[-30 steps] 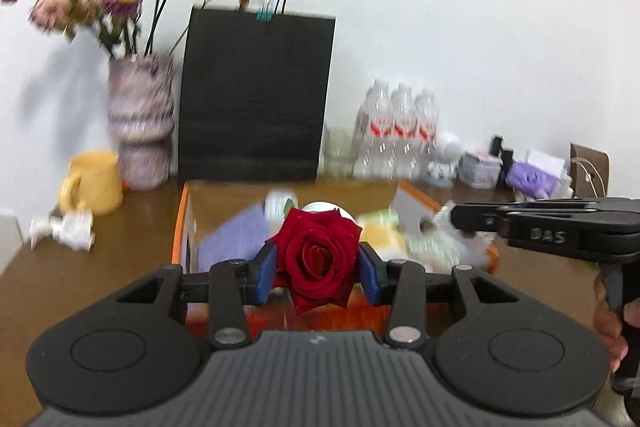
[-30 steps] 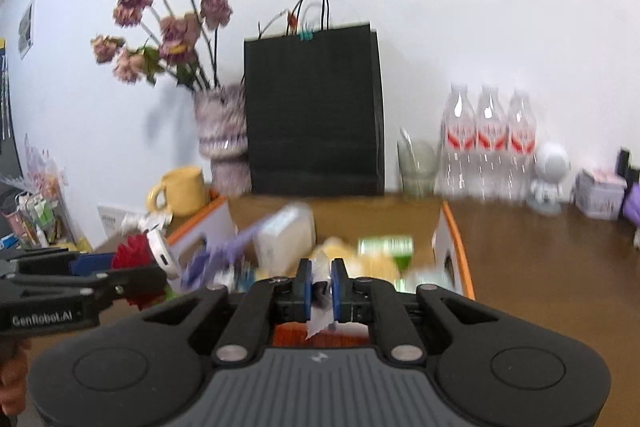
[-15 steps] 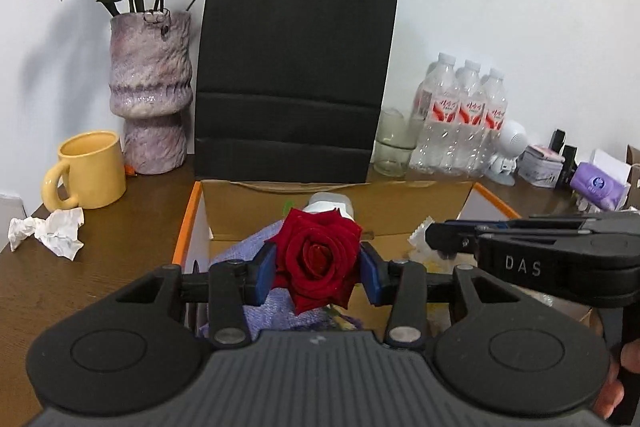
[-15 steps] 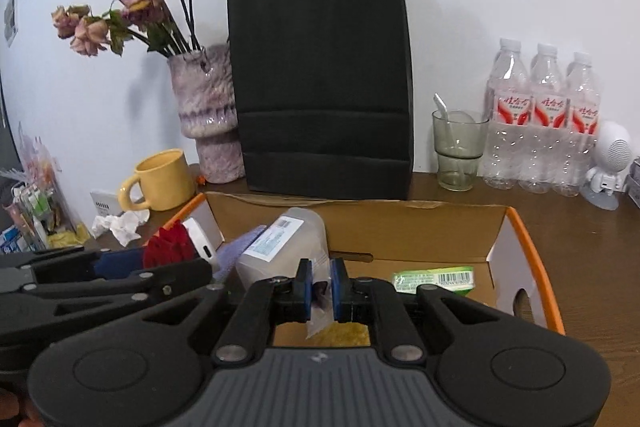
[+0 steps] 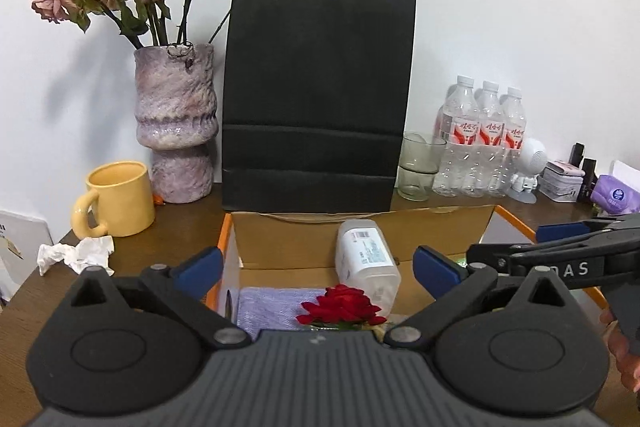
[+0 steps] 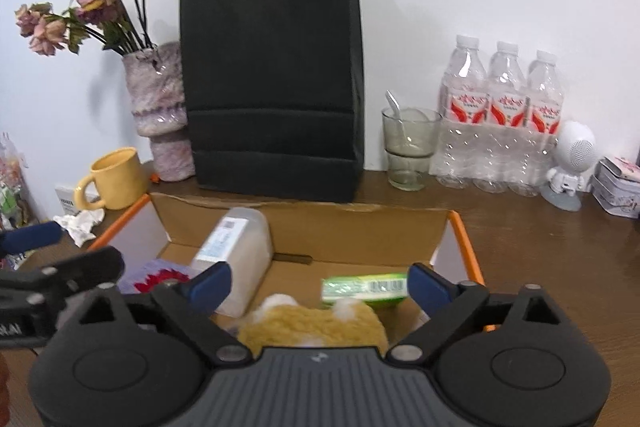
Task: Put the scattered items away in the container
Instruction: 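Carry the rose and plastic piece into the box and open both tools, then grasp the black carabiner with the left tool while the right tool grasps a clear wrapper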
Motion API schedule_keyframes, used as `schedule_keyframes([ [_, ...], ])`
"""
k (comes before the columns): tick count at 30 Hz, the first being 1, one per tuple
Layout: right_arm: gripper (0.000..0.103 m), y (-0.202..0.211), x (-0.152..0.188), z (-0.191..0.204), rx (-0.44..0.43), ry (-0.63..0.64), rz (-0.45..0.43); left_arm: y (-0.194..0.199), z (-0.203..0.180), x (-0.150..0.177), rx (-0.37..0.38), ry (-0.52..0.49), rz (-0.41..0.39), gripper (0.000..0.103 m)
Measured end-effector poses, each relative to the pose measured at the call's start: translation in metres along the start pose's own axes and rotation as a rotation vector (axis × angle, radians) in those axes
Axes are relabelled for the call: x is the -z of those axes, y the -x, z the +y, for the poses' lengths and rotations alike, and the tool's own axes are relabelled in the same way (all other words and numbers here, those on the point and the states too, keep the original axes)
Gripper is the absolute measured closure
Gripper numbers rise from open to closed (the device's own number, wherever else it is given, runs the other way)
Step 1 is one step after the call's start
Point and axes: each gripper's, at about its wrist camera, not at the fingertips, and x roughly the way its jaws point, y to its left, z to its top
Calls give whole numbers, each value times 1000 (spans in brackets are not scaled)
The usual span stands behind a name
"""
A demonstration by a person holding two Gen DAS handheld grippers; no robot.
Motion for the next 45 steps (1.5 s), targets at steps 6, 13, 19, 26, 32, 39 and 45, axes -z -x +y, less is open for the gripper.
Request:
schedule_keyframes([
  [6, 3, -2, 2, 2, 9, 13, 17, -4, 0, 2, -3, -5, 24, 0],
  [13, 3, 8, 1, 6, 8, 21, -1, 1, -1, 2, 4, -3, 20, 0],
  [19, 3, 39, 6, 10, 9, 30, -46, 23, -5, 3, 35, 15, -1, 0],
  [26, 3, 92, 29, 13, 20, 70, -106, 67, -18, 12, 94, -2, -42, 0],
  [32, 3, 126, 53, 15, 14, 111, -108, 102, -23, 29, 112, 2, -53, 0],
  [39, 3, 130, 86, 16, -15, 140, -32, 109, -26, 57, 124, 8, 20, 0],
  [45, 3, 112, 107, 11, -23, 90, 36, 90, -28, 81, 99, 25, 114, 0],
])
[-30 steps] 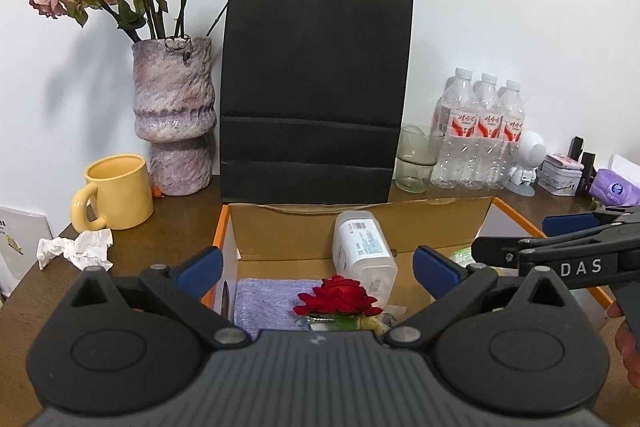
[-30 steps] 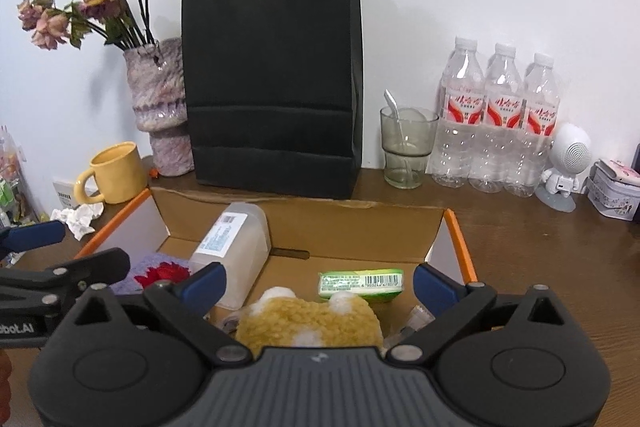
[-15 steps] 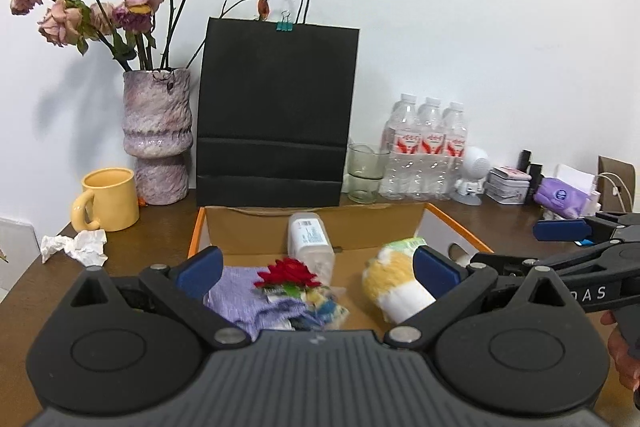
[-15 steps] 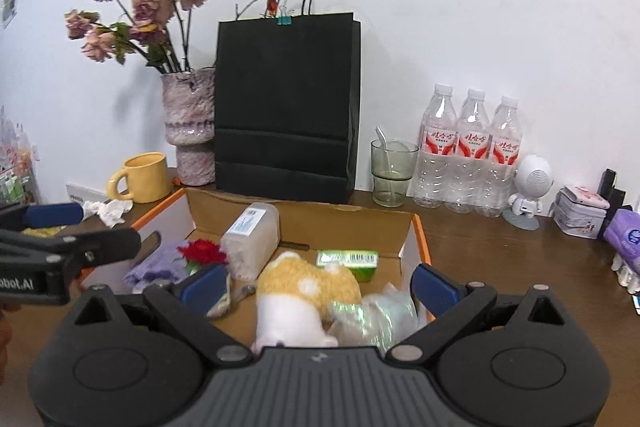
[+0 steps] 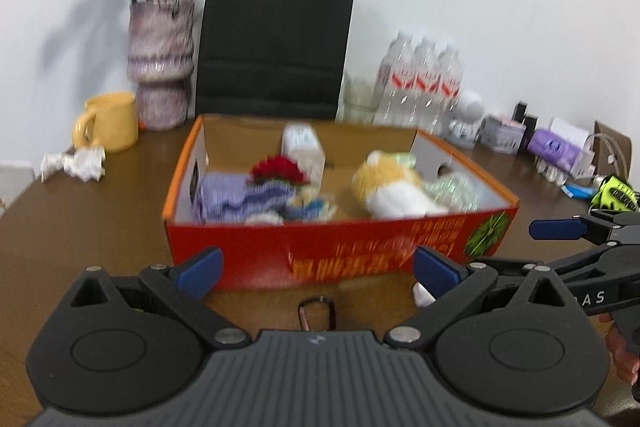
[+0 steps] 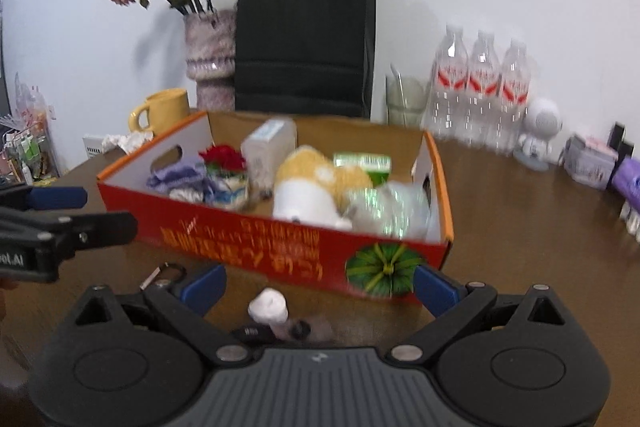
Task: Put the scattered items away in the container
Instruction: 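Grasp the black carabiner with the left tool while the right tool grasps a clear wrapper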
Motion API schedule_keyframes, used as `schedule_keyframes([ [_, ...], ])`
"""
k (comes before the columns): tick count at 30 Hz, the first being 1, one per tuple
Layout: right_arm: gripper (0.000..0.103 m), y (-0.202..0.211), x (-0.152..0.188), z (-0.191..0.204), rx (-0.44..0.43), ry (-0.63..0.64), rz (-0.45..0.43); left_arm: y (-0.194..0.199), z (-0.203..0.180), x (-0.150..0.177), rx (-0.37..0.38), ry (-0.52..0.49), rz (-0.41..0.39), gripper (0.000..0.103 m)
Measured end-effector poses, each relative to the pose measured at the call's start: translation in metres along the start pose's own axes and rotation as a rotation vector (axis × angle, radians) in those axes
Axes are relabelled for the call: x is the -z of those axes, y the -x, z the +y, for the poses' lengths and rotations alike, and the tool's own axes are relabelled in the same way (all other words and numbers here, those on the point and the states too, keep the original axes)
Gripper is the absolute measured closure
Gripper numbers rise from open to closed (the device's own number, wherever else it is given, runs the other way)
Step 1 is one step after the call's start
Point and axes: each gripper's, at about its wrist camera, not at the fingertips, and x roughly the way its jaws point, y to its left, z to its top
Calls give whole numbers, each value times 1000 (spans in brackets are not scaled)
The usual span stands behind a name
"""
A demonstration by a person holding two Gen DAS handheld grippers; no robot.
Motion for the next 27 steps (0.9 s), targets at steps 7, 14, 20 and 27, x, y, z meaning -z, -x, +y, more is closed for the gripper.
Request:
schedule_keyframes([
  [7, 6, -23, 13, -2, -4, -16, 59, -25, 6, 13, -5, 53, 93, 0],
  [14, 16, -37, 19, -5, -15, -27, 90, -37, 3, 17, -50, 16, 116, 13],
  [20, 25, -41, 21, -2, -10, -15, 89, -45, -1, 21, -55, -6, 141, 19],
  [27, 81, -34, 23, -3, -2, -26, 85, -40, -7, 25, -57, -58, 113, 74],
])
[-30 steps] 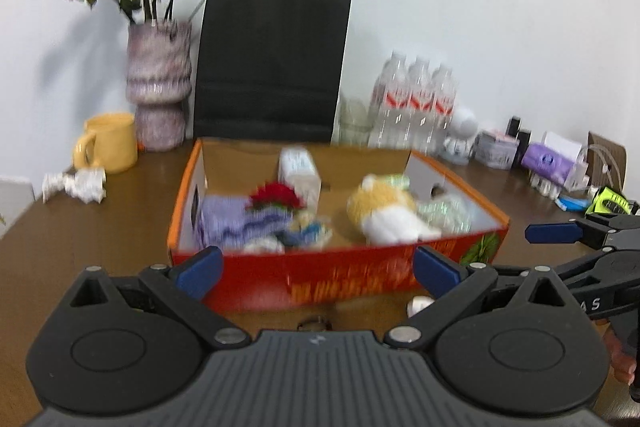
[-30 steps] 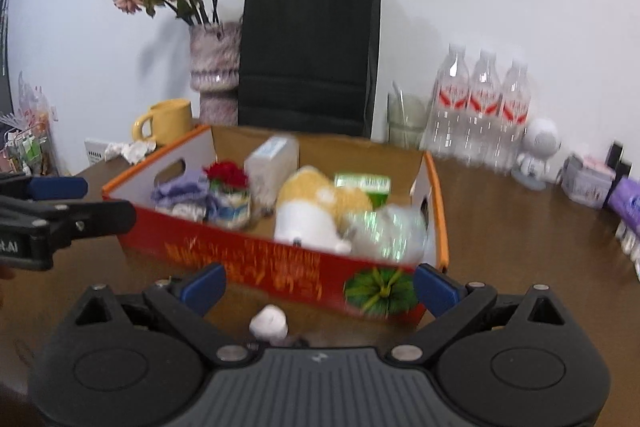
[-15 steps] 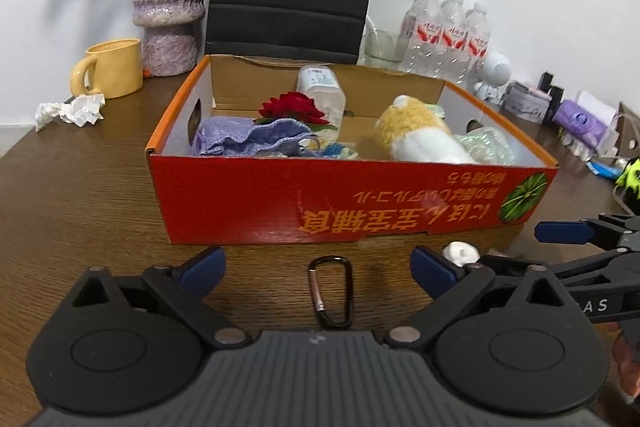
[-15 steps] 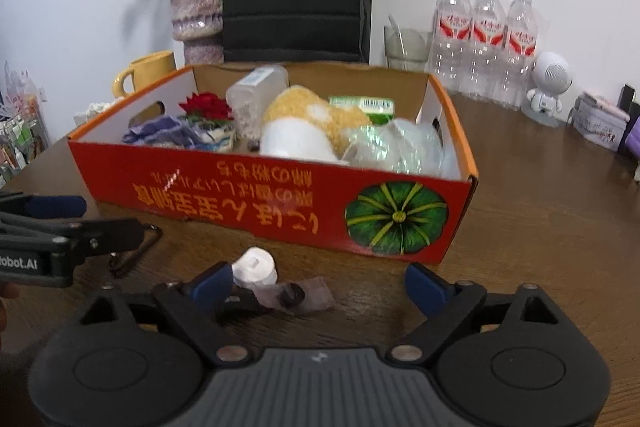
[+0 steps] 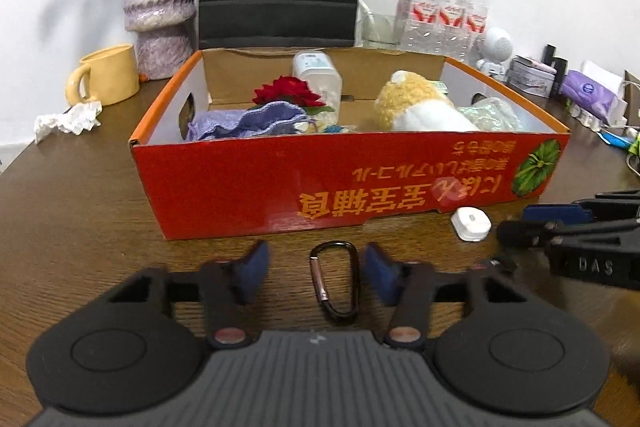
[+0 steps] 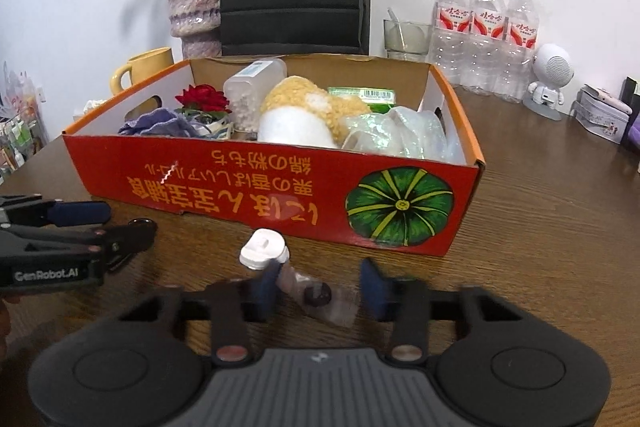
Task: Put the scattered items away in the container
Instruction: 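Grasp the black carabiner with the left tool while the right tool grasps a clear wrapper, then carry the carabiner and wrapper into the box and open both tools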
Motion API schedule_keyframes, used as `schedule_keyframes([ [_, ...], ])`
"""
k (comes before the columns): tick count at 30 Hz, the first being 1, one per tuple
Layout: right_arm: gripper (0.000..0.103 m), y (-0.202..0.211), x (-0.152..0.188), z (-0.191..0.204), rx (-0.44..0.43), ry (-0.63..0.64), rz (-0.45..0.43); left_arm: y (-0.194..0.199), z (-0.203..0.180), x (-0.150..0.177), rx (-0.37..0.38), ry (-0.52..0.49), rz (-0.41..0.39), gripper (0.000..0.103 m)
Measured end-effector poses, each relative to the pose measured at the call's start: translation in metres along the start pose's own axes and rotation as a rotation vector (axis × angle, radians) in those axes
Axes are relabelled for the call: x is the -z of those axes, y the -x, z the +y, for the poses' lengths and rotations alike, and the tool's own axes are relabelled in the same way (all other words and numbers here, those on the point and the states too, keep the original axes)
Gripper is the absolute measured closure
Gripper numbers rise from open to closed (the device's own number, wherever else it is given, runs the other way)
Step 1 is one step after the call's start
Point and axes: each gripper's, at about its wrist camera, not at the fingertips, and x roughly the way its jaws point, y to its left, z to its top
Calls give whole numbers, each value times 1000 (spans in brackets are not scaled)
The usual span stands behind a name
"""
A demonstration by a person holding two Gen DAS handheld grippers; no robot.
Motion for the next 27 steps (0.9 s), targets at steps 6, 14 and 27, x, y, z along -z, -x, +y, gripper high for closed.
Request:
schedule_keyframes([
  [6, 91, 9, 2, 4, -15, 8, -19, 4, -1, 3, 47, -4, -5, 76],
  [14, 93, 15, 1, 0, -26, -20, -44, 7, 1, 4, 55, -3, -25, 76],
  [27, 93, 30, -3, -1, -46, -37, -97, 30, -3, -1, 99, -2, -104, 76],
])
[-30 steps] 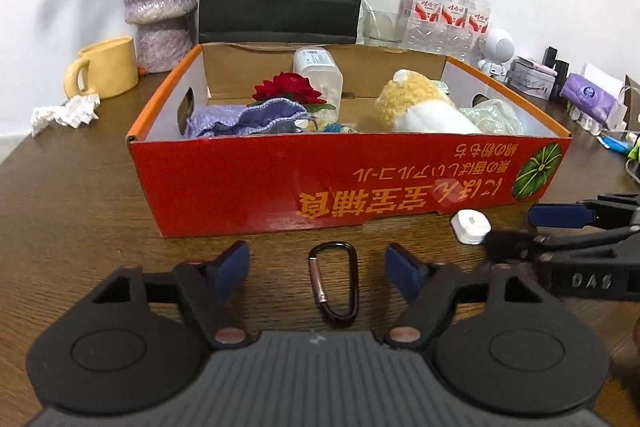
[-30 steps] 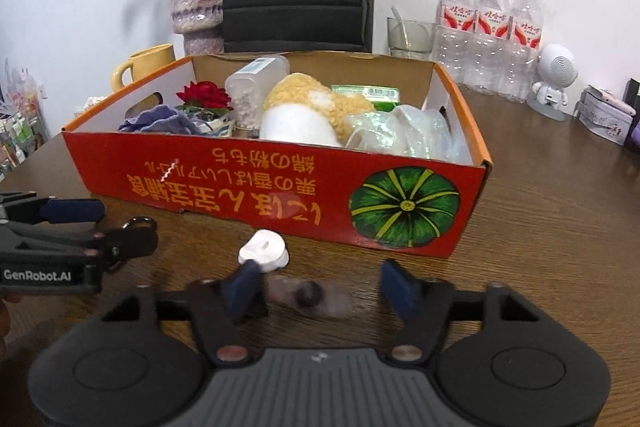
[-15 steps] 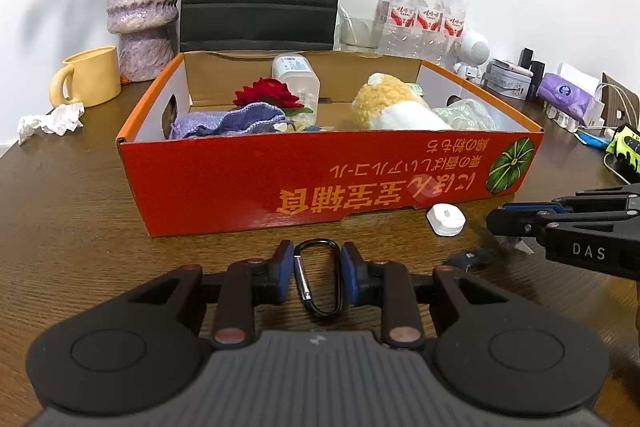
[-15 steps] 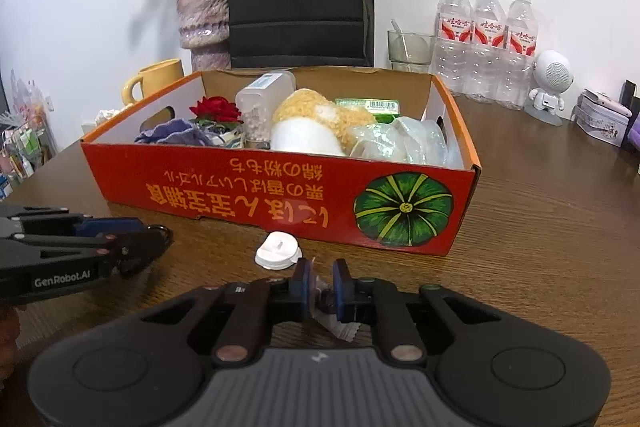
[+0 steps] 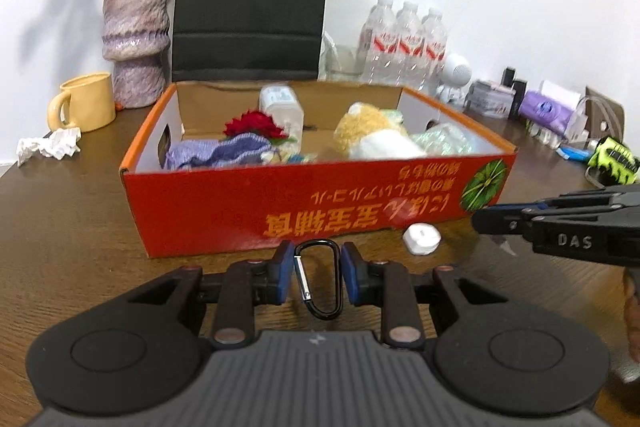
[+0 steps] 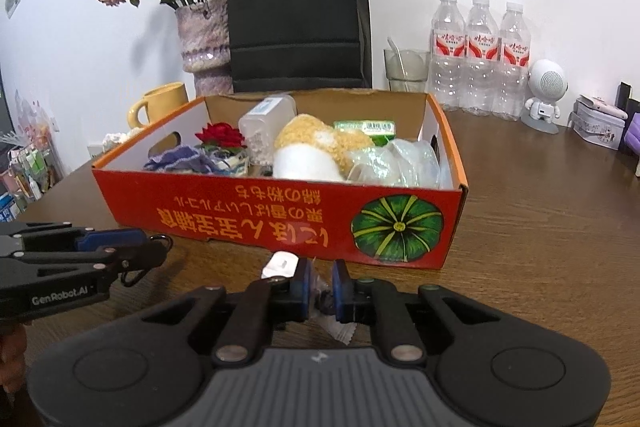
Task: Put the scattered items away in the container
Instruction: 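Carry the carabiner and wrapper into the box and open both tools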
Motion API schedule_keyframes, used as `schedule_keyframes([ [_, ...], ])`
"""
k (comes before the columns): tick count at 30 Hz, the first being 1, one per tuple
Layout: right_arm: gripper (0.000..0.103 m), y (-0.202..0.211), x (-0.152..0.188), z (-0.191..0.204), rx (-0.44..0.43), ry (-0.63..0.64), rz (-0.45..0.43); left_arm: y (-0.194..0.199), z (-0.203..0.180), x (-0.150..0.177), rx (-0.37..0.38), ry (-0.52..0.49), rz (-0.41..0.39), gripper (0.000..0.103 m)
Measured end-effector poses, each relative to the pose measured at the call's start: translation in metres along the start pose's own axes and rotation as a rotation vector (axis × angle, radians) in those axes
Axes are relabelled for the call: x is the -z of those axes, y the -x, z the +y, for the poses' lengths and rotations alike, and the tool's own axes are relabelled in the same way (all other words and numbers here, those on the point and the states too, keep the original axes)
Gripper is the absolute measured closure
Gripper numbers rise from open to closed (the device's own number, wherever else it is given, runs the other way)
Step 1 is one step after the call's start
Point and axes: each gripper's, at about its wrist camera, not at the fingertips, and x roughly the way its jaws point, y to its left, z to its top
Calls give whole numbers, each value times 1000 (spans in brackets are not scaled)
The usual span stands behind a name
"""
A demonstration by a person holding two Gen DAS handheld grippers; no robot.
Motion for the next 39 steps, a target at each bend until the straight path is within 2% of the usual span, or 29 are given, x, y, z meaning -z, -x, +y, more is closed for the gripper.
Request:
schedule_keyframes([
  [5, 93, 21, -14, -1, -31, -12, -66, 20, -1, -16, 28, -3, -71, 76],
  [10, 93, 30, -41, -4, -44, -4, -112, 30, 7, -51, 61, -10, -117, 76],
  [14, 93, 22, -73, -8, -11, 15, -140, 28, 15, -84, 32, -28, -186, 76],
  [18, 93, -7, -99, -16, 23, -7, -142, 2, 24, -104, -4, 1, -204, 76],
  [22, 93, -45, -114, -31, 75, -48, -122, -34, 35, -112, -33, 25, -168, 76],
  [29, 92, -97, -117, -37, 76, -32, -48, -82, 54, -103, -65, 36, -67, 76],
  [31, 89, -106, -115, -40, 66, -52, -31, -87, 58, -102, -61, 42, -57, 65],
  [32, 89, -108, -113, -40, 65, -64, -25, -88, 59, -102, -57, 46, -53, 48],
  [33, 79, -110, -112, -40, 64, -72, -20, -88, 60, -101, -57, 54, -54, 29],
  [34, 53, -111, -112, -40, 63, -78, -19, -87, 61, -101, -62, 61, -58, 20],
  [35, 37, -109, -111, -40, 65, -82, -26, -86, 60, -101, -65, 63, -66, 12],
  [36, 10, -108, -111, -39, 69, -83, -38, -85, 60, -101, -68, 64, -74, 4],
  [37, 4, -105, -111, -38, 72, -76, -51, -84, 59, -102, -72, 65, -79, 0],
  [39, 3, -100, -111, -35, 77, -56, -62, -83, 59, -103, -85, 68, -81, 0],
])
